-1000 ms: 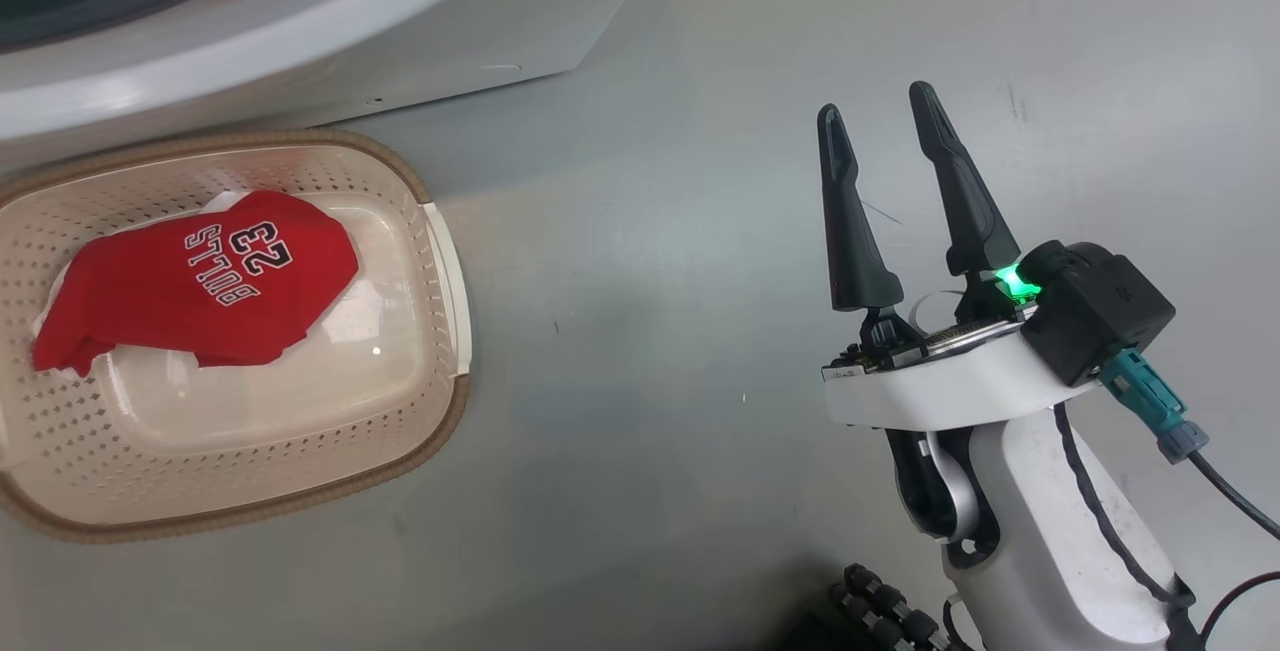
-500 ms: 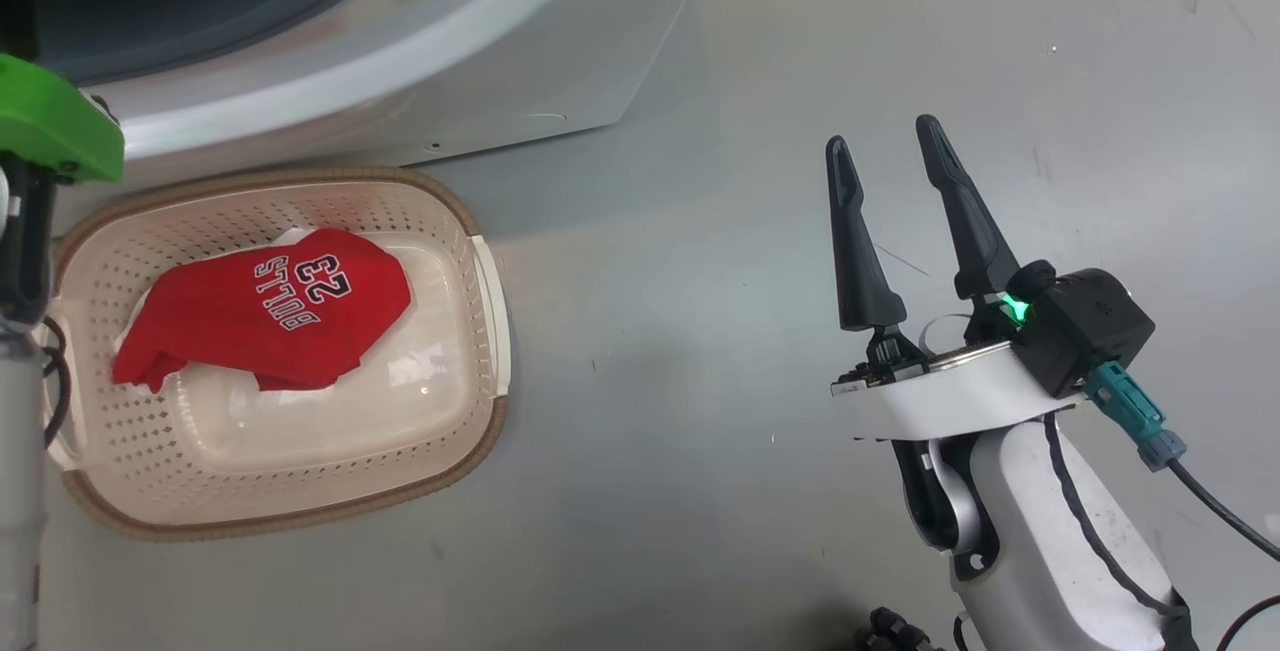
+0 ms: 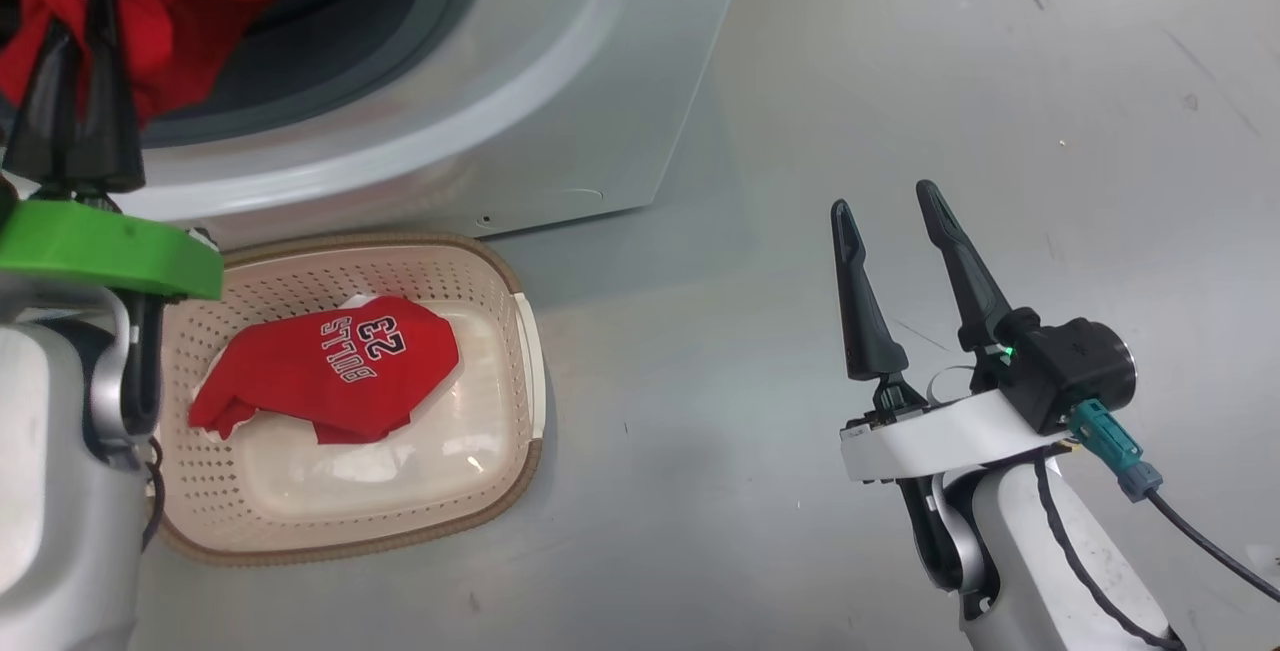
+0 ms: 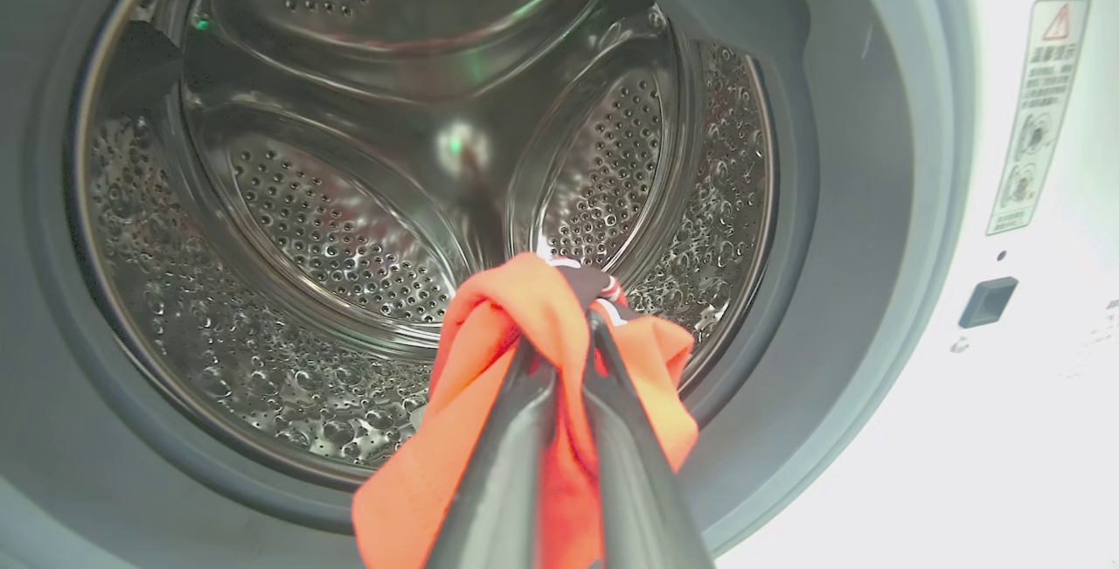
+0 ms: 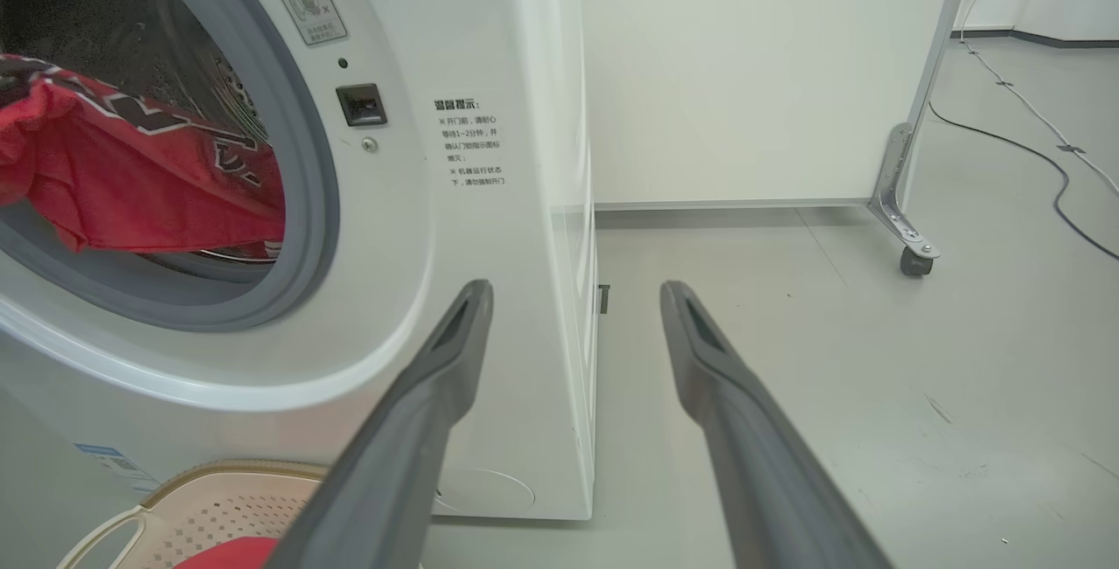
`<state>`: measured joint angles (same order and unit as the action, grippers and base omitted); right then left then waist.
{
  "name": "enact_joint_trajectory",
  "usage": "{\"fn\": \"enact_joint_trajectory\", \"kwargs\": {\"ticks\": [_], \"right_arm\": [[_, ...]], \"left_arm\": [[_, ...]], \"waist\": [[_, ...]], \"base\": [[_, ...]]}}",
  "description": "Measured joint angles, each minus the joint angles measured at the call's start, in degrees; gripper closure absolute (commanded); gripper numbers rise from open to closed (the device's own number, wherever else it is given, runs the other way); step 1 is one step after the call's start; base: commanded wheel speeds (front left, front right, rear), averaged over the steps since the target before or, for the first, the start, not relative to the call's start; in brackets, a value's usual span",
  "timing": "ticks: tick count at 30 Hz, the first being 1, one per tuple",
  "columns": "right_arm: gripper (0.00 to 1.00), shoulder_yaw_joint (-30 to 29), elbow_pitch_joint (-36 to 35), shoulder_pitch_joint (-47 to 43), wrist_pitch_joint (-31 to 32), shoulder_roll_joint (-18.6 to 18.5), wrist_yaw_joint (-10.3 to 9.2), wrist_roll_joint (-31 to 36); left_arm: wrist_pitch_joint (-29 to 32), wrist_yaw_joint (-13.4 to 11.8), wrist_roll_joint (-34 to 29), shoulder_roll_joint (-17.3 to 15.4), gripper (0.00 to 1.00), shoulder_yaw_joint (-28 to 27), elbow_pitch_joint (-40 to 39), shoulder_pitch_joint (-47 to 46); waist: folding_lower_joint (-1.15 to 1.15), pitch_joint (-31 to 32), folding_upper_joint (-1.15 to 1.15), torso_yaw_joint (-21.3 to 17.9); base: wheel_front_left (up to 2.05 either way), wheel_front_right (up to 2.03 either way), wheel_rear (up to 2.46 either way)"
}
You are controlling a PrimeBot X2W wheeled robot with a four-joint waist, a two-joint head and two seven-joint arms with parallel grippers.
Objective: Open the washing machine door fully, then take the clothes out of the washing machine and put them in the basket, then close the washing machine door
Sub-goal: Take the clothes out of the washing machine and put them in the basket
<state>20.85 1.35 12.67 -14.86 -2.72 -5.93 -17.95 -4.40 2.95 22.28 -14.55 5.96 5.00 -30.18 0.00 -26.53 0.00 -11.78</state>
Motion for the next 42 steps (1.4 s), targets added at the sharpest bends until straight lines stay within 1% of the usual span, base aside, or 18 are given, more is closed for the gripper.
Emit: {"fn": "enact_joint_trajectory", "kwargs": {"ticks": [6, 10, 15, 23, 26, 31, 36, 42], "right_arm": [[0.0, -0.4, 0.8, -2.1, 0.0, 0.0, 0.32, 0.4], [0.0, -1.1, 1.0, -3.7, 0.0, 0.0, 0.33, 0.5], [0.0, -1.5, 1.3, -5.1, 0.0, 0.0, 0.59, 0.7], [0.0, -2.6, 1.3, -7.4, 0.0, 0.0, 0.97, 1.0], [0.0, -2.8, 1.2, -7.8, 0.0, 0.0, 1.3, 1.4], [0.0, -2.9, 0.9, -8.8, 0.0, 0.0, 1.47, 1.6], [0.0, -2.7, 0.7, -8.9, 0.0, 0.0, 2.27, 1.9], [0.0, -2.6, 0.4, -9.2, 0.0, 0.0, 2.34, 2.0]], "left_arm": [[-2.5, -1.7, -0.3, 1.6, 1.0, -0.1, -1.4, 3.7], [-4.4, -2.2, -0.4, 2.7, 1.0, 0.0, -3.3, 5.9], [-6.4, -3.0, -0.7, 3.2, 1.0, 0.2, -5.7, 8.0], [-7.5, -4.7, -1.3, 4.8, 1.0, 0.6, -10.3, 11.3], [-7.5, -4.8, -1.3, 5.2, 1.0, 1.2, -11.6, 12.8], [-7.5, -5.7, -1.3, 6.3, 1.0, 1.7, -13.3, 16.2], [-7.4, -6.1, -1.3, 6.6, 1.0, 1.9, -13.3, 20.1], [-7.2, -6.3, -1.2, 6.7, 1.0, 2.3, -12.3, 24.0]], "waist": [[0.0, 3.2, 0.0, 0.5], [0.0, 5.6, 0.0, 0.8], [0.0, 8.4, 0.0, 1.2], [0.0, 11.9, 0.0, 2.2], [0.0, 12.5, 0.0, 2.9], [0.0, 13.1, 0.0, 3.9], [0.0, 13.1, 0.0, 4.3], [0.0, 12.6, 0.0, 4.4]], "base": [[0.0, 0.0, 0.0], [0.0, 0.0, 0.0], [0.0, 0.0, 0.0], [0.0, 0.0, 0.0], [0.0, 0.0, 0.0], [0.0, 0.0, 0.0], [0.0, 0.0, 0.0], [0.0, 0.0, 0.0]]}}
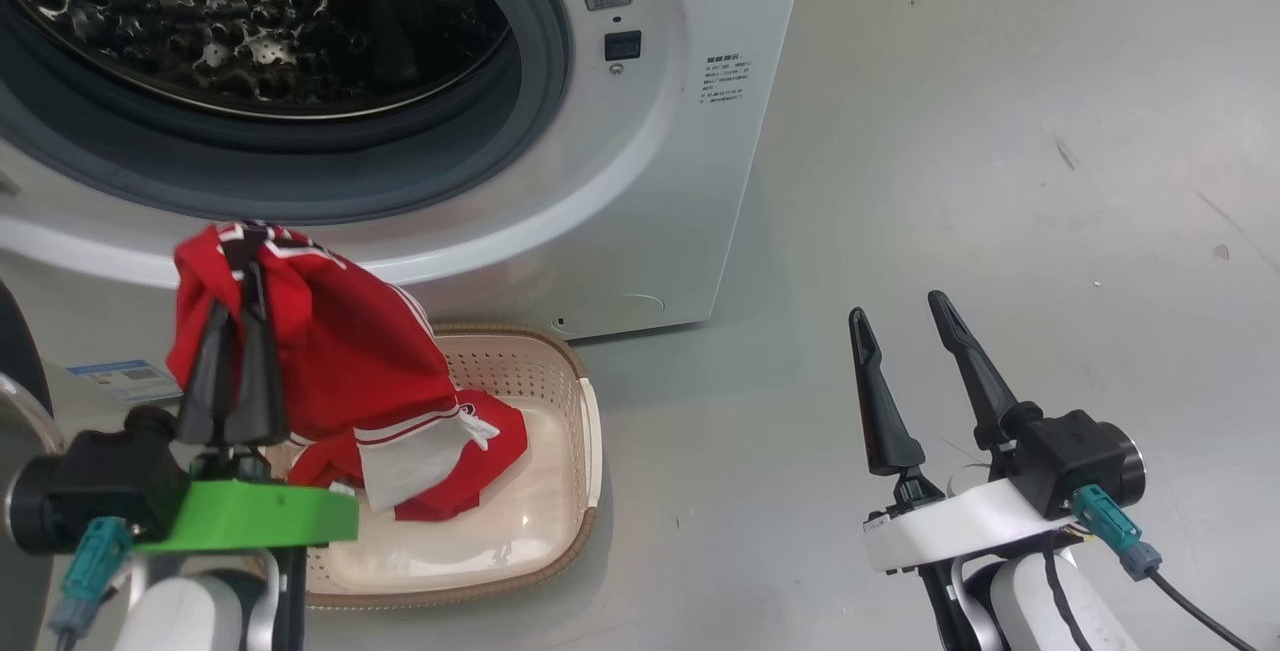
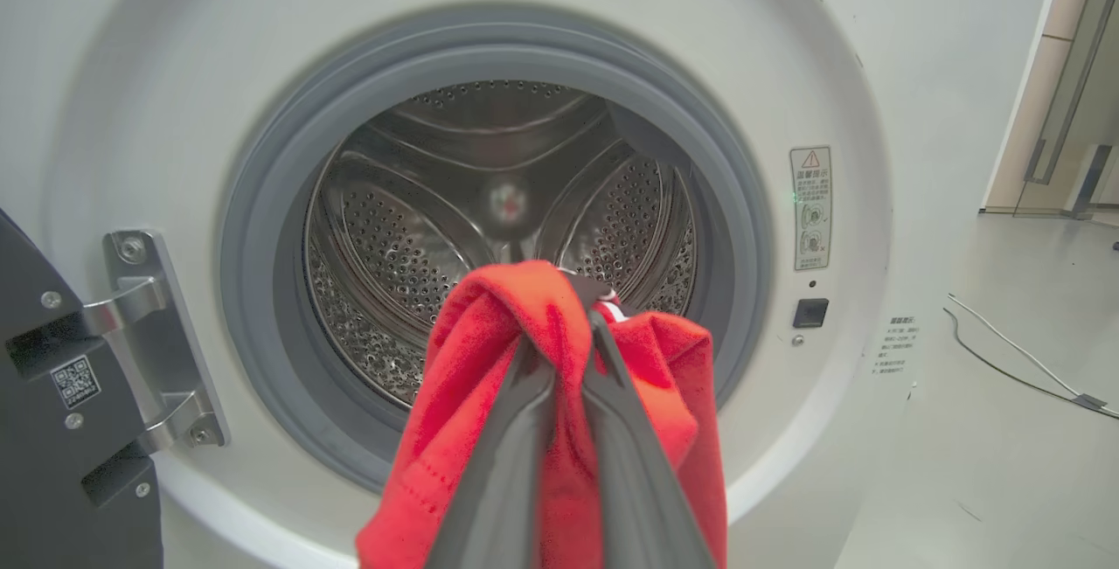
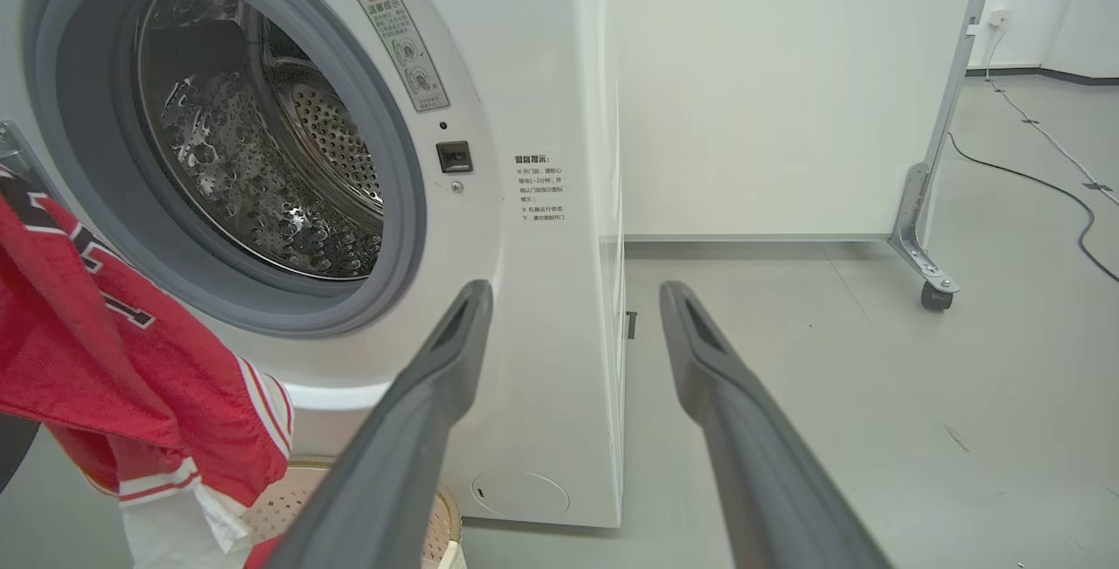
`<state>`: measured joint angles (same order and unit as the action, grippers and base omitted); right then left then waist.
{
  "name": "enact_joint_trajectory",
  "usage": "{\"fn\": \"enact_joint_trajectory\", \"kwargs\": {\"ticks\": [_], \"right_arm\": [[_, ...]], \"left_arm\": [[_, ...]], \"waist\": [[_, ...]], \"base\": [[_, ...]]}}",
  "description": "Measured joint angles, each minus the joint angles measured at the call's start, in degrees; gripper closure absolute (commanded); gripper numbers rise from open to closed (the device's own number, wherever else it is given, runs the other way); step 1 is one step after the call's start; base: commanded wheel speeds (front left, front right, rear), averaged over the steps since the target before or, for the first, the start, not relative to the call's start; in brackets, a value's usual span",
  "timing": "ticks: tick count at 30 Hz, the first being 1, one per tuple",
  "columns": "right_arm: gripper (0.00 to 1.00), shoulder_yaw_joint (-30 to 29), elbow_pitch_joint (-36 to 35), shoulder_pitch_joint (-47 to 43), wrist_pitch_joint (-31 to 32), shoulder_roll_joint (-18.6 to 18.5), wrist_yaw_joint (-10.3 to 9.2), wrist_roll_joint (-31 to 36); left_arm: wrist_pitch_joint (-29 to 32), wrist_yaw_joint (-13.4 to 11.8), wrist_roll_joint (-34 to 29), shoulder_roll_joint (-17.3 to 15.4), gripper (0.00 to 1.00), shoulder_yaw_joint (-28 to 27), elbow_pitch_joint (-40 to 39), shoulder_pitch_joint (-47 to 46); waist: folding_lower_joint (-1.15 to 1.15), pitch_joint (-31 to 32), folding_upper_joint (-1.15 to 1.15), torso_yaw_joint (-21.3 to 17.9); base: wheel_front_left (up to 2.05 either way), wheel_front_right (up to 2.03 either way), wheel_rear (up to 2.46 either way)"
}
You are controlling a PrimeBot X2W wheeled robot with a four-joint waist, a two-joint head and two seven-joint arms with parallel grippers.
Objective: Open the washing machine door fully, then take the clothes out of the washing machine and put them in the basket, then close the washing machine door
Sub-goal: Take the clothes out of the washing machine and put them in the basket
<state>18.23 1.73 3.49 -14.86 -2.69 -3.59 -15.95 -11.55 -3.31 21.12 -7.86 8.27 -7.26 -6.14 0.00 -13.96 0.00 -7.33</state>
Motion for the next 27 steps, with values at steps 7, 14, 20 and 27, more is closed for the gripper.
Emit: {"fn": "enact_joint_trajectory", "kwargs": {"ticks": [7, 14, 20, 27], "right_arm": [[0.0, 0.6, -1.3, -0.4, 0.0, 0.0, 0.58, 0.5], [0.0, 1.1, -2.8, -0.3, 0.0, 0.0, 0.58, 0.6], [0.0, 2.0, -3.9, 0.4, 0.0, 0.0, 0.57, 0.5], [0.0, 3.3, -5.9, 2.1, 0.0, 0.0, 0.41, -0.5]], "left_arm": [[1.0, -0.3, 1.4, 1.0, 1.0, 0.8, 2.9, 3.3], [1.5, 0.6, 1.7, 0.5, 1.0, 1.4, 7.3, 3.6], [2.9, 1.5, 1.9, -0.6, 1.0, 1.5, 13.2, 2.2], [4.1, 2.4, 1.5, -2.5, 1.0, 1.3, 18.9, -2.7]], "waist": [[0.0, -2.0, 0.0, -0.2], [0.0, -5.4, 0.0, -0.8], [0.0, -9.1, 0.0, -1.6], [0.0, -13.7, 0.0, -3.3]], "base": [[0.0, 0.0, 0.0], [0.0, 0.0, 0.0], [0.0, 0.0, 0.0], [0.0, 0.0, 0.0]]}}
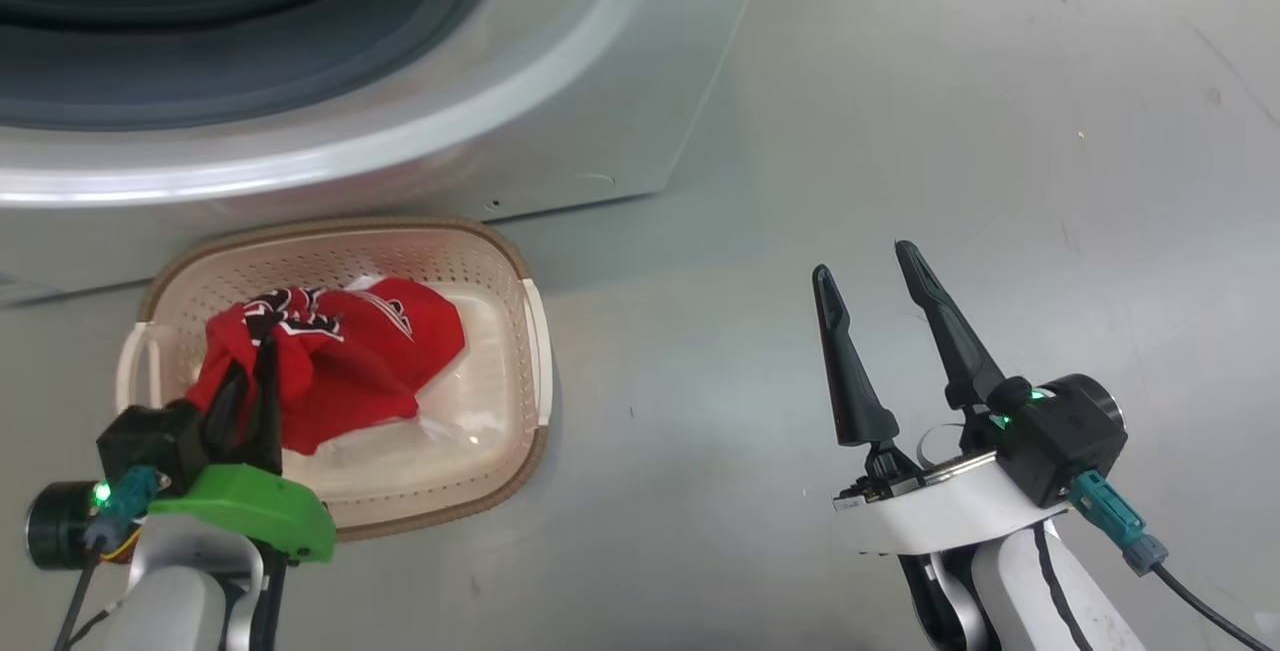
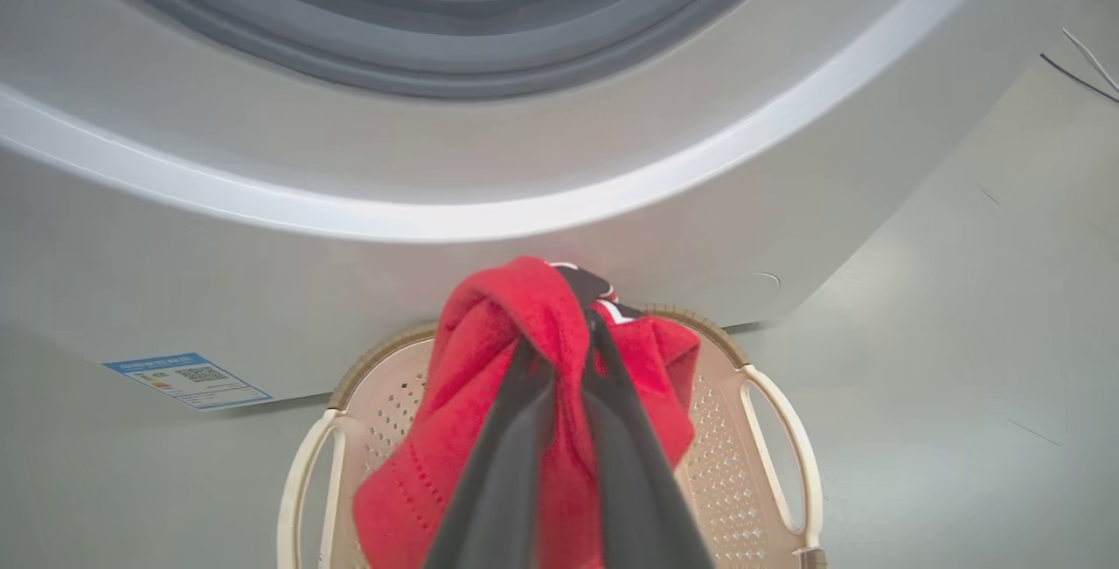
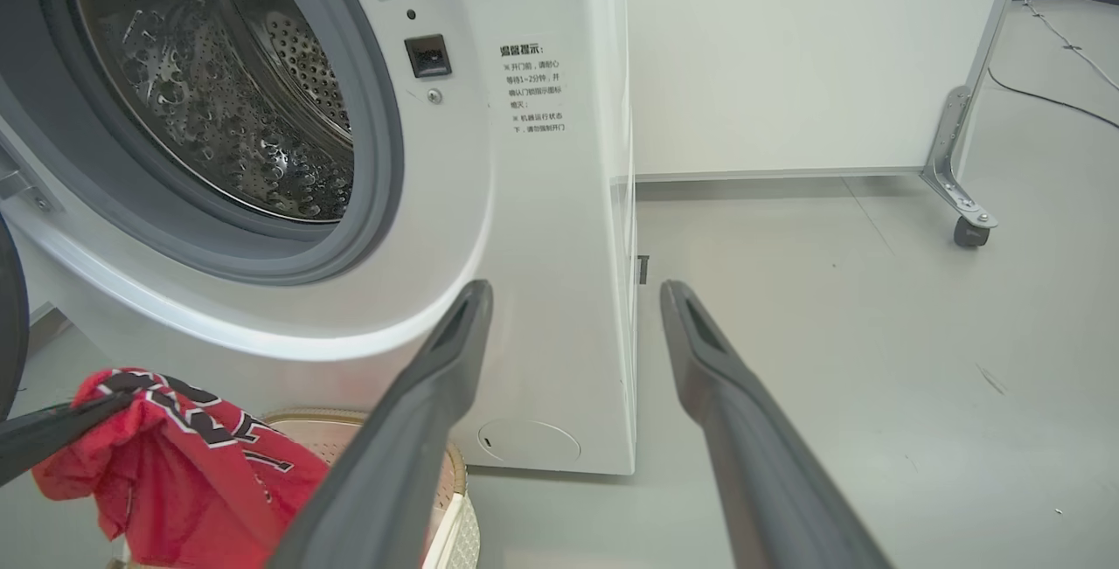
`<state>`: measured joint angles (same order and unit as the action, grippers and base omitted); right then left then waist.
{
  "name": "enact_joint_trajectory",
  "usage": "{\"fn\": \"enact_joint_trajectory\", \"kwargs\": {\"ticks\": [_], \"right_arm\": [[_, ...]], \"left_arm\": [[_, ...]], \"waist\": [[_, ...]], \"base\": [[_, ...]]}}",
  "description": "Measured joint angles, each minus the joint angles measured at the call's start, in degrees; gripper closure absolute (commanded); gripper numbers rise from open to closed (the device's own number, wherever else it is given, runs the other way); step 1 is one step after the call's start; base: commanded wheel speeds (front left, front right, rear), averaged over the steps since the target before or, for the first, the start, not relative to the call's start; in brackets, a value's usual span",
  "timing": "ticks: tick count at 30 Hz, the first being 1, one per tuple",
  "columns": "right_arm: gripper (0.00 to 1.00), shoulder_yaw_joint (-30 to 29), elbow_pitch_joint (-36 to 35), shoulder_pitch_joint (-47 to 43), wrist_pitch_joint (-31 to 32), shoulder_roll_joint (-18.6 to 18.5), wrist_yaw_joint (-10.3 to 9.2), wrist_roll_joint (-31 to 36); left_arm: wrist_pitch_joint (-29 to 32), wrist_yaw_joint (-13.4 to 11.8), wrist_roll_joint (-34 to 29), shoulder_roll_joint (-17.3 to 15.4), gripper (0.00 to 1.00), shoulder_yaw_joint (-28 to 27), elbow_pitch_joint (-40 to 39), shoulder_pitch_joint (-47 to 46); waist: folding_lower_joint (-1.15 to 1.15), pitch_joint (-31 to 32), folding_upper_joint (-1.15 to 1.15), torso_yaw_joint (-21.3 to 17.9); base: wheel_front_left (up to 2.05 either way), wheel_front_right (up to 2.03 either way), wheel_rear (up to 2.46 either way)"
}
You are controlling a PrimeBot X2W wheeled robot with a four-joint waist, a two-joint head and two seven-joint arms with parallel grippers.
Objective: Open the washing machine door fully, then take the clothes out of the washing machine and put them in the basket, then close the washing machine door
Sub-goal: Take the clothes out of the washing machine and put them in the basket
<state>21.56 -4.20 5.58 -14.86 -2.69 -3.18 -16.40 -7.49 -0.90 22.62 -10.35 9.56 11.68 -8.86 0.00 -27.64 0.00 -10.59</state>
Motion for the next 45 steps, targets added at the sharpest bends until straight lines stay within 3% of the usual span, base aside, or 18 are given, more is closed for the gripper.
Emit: {"fn": "enact_joint_trajectory", "kwargs": {"ticks": [20, 35, 36, 37, 39, 40, 45], "right_arm": [[0.0, 2.6, -4.8, 7.8, 0.0, 0.0, -1.59, -4.2], [0.0, 2.6, -4.0, 11.0, 0.0, 0.0, -2.53, -4.9], [0.0, 2.5, -4.0, 11.0, 0.0, 0.0, -2.54, -4.8], [0.0, 2.4, -3.9, 11.2, 0.0, 0.0, -2.54, -4.8], [0.0, 2.3, -3.5, 11.7, 0.0, 0.0, -2.54, -4.8], [0.0, 2.4, -3.3, 11.8, 0.0, 0.0, -2.54, -4.8], [0.0, 2.2, -2.5, 12.0, 0.0, 0.0, -2.59, -4.8]], "left_arm": [[8.4, 1.2, 4.2, -2.7, 1.0, -3.7, 16.2, -14.4], [9.3, 3.2, 5.8, -3.0, 1.0, -4.6, 25.5, -19.3], [9.2, 3.2, 5.8, -2.9, 0.91, -4.4, 26.0, -19.6], [8.9, 3.2, 5.8, -2.9, 0.91, -4.3, 26.6, -19.9], [8.3, 3.2, 5.8, -2.8, 0.39, -4.3, 27.4, -20.3], [7.9, 3.2, 5.8, -2.8, 0.0, -4.3, 27.9, -20.5], [5.5, 3.5, 5.7, -2.1, 0.0, -4.3, 29.8, -20.8]], "waist": [[0.0, -14.3, 0.0, -6.7], [0.0, -18.4, 0.0, -8.5], [0.0, -18.3, 0.0, -8.4], [0.0, -18.2, 0.0, -8.3], [0.0, -17.9, 0.0, -8.1], [0.0, -17.7, 0.0, -8.0], [0.0, -16.4, 0.0, -7.6]], "base": [[0.0, 0.0, 0.0], [0.0, 0.0, 0.0], [0.0, 0.0, 0.0], [0.0, 0.0, 0.0], [0.0, 0.0, 0.0], [0.0, 0.0, 0.0], [0.0, 0.0, 0.0]]}}
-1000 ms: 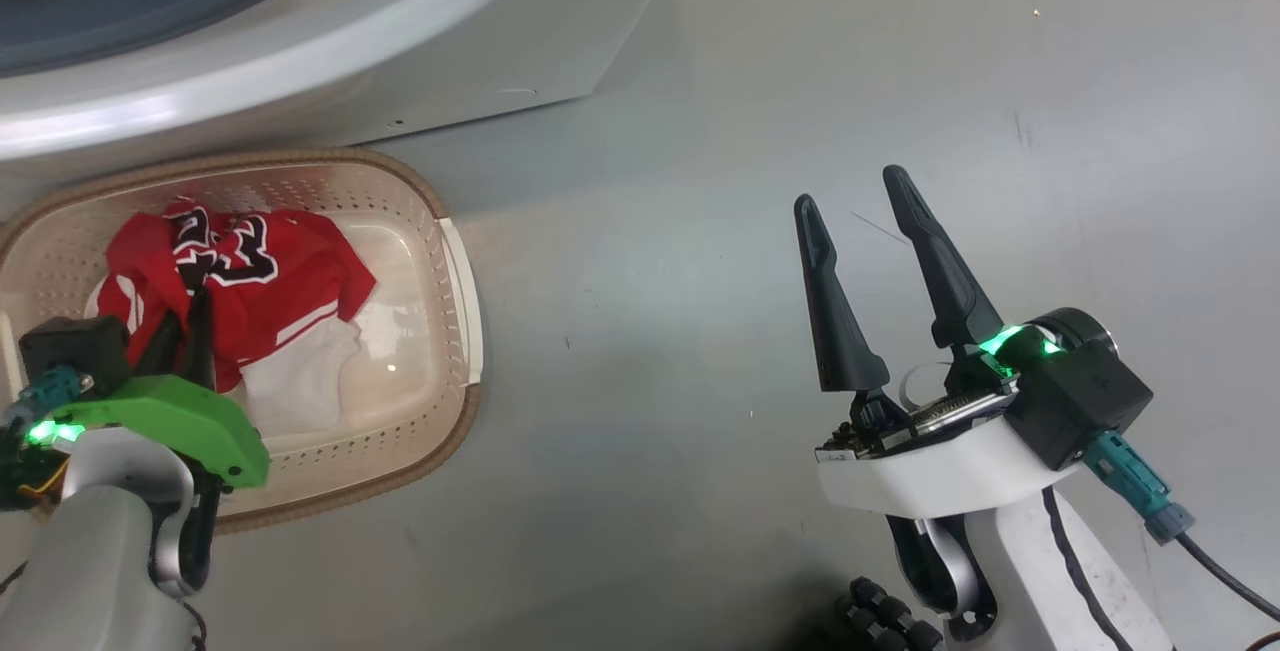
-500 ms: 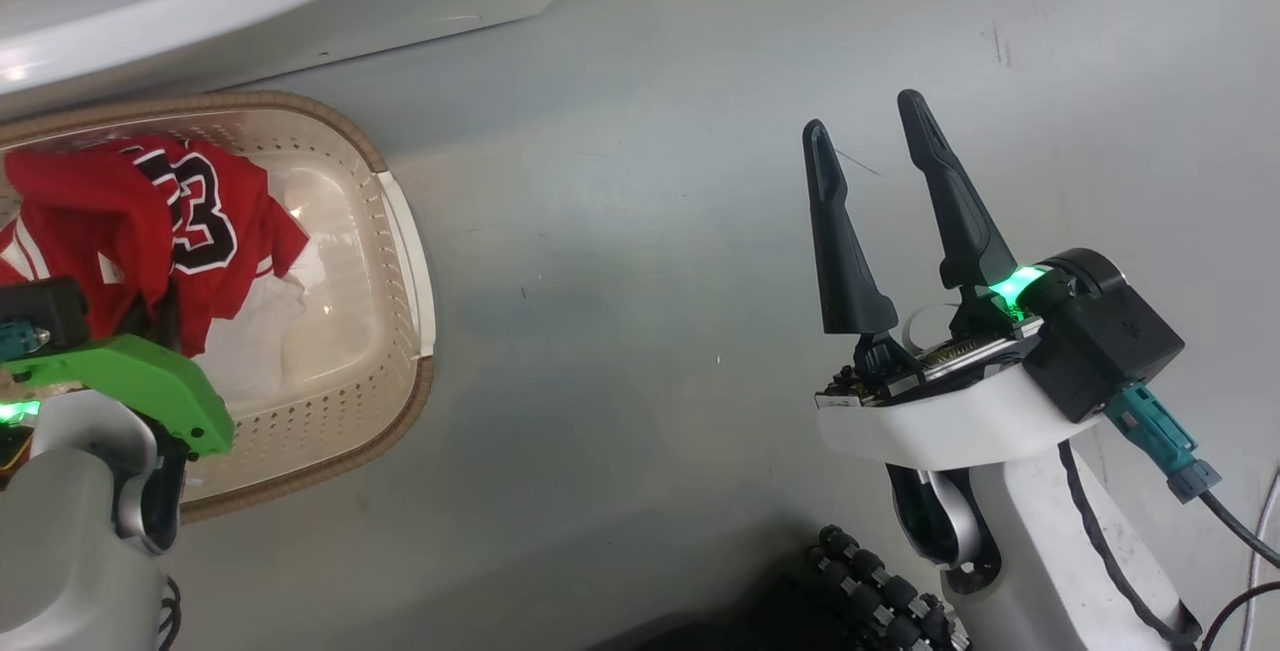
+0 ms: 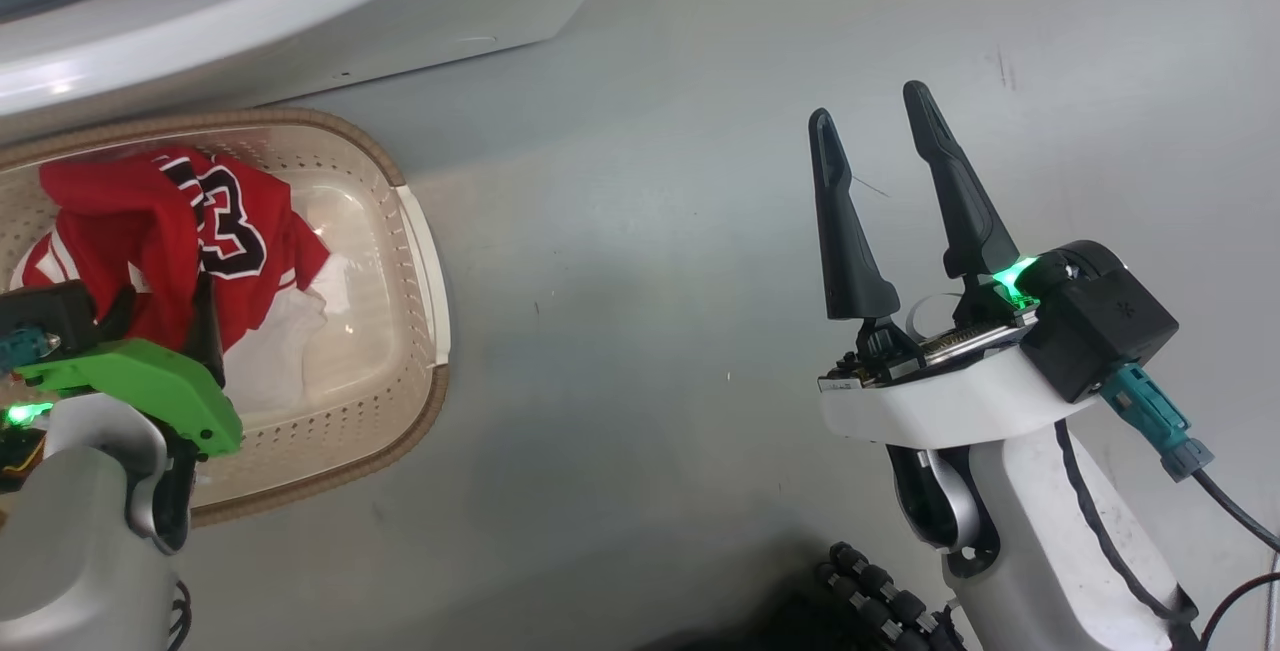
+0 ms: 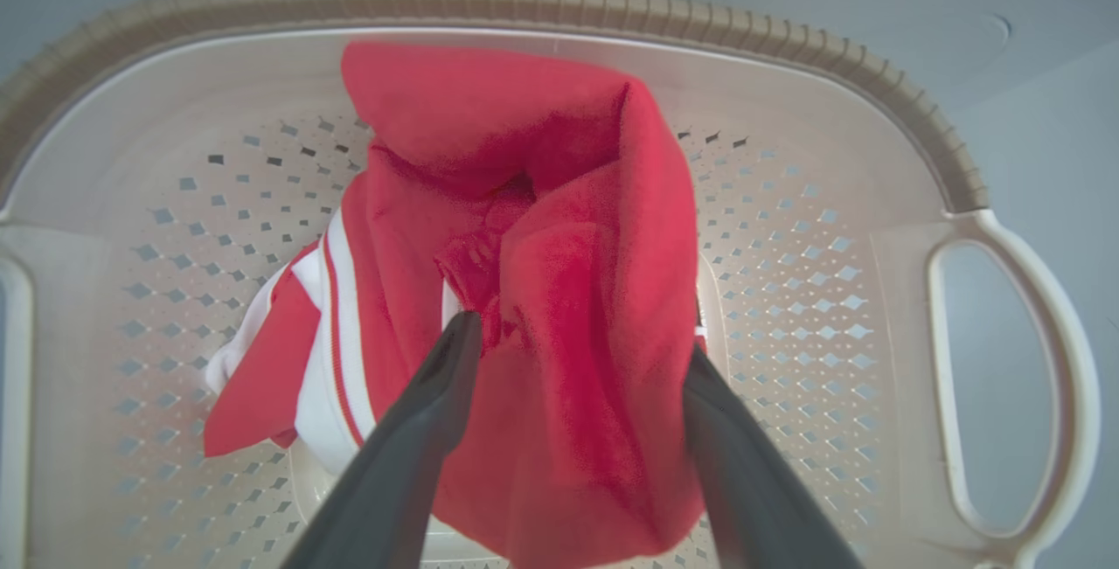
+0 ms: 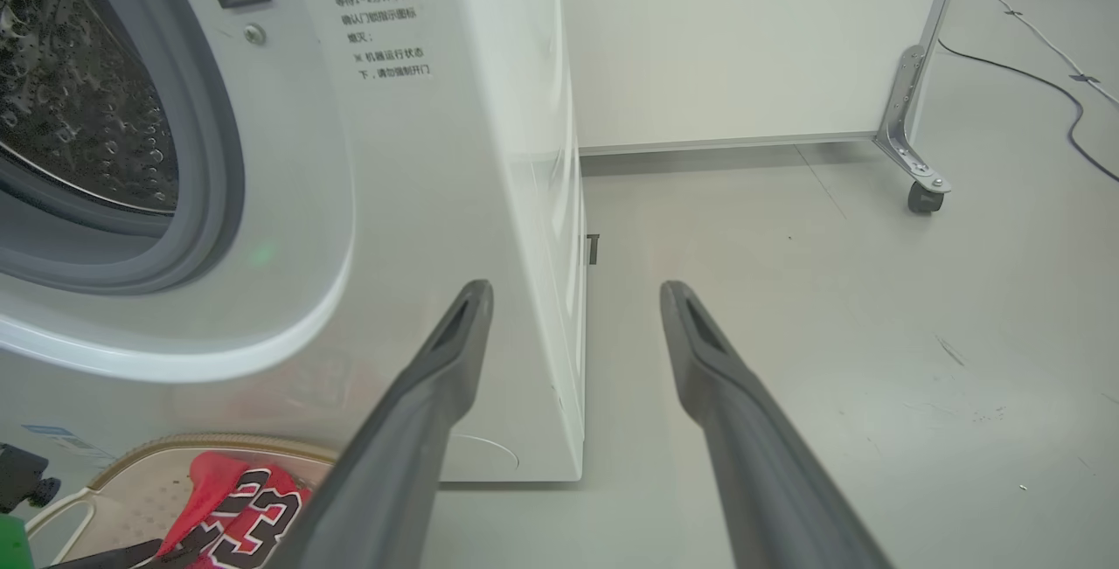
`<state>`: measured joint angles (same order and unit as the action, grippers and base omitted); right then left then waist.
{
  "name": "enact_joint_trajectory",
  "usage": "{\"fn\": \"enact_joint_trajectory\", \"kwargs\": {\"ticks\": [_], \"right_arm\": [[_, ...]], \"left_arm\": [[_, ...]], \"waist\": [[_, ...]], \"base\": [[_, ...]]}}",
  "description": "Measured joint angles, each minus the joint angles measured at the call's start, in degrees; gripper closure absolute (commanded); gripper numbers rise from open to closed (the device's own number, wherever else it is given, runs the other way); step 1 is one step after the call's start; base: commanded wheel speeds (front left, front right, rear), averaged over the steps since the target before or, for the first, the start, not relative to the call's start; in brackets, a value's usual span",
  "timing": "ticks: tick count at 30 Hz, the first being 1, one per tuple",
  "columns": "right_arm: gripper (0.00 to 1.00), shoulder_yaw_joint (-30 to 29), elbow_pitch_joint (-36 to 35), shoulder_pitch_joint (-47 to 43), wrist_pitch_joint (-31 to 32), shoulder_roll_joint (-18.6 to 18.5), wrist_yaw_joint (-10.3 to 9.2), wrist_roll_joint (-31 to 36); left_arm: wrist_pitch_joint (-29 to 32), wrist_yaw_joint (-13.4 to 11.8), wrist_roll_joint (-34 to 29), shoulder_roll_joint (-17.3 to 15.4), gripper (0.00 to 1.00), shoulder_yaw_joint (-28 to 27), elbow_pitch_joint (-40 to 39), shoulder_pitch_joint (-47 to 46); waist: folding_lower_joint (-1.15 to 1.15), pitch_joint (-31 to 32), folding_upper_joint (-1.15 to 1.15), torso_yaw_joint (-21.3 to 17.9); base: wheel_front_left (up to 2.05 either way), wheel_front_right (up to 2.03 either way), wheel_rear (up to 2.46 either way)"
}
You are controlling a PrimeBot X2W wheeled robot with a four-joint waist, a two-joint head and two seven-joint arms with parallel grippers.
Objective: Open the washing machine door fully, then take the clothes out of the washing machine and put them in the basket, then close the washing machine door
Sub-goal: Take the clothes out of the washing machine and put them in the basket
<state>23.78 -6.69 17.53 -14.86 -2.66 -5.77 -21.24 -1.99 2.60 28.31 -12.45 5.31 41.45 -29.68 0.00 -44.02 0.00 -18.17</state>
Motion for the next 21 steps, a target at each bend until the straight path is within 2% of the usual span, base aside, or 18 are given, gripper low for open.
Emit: {"fn": "enact_joint_trajectory", "kwargs": {"ticks": [16, 21], "right_arm": [[0.0, -2.7, 4.8, -0.5, 0.0, 0.0, 0.0, 1.4], [0.0, -3.9, 6.3, -2.0, 0.0, 0.0, 0.07, 1.9]], "left_arm": [[-11.3, 1.8, -2.7, 4.6, 0.0, 3.4, 2.1, 0.9], [-12.3, 2.3, -2.9, 6.4, 0.0, 4.2, 0.4, 2.1]], "waist": [[0.0, 7.5, 0.0, 3.2], [0.0, 10.7, 0.0, 4.6]], "base": [[0.0, 0.0, 0.0], [0.0, 0.0, 0.0]]}}
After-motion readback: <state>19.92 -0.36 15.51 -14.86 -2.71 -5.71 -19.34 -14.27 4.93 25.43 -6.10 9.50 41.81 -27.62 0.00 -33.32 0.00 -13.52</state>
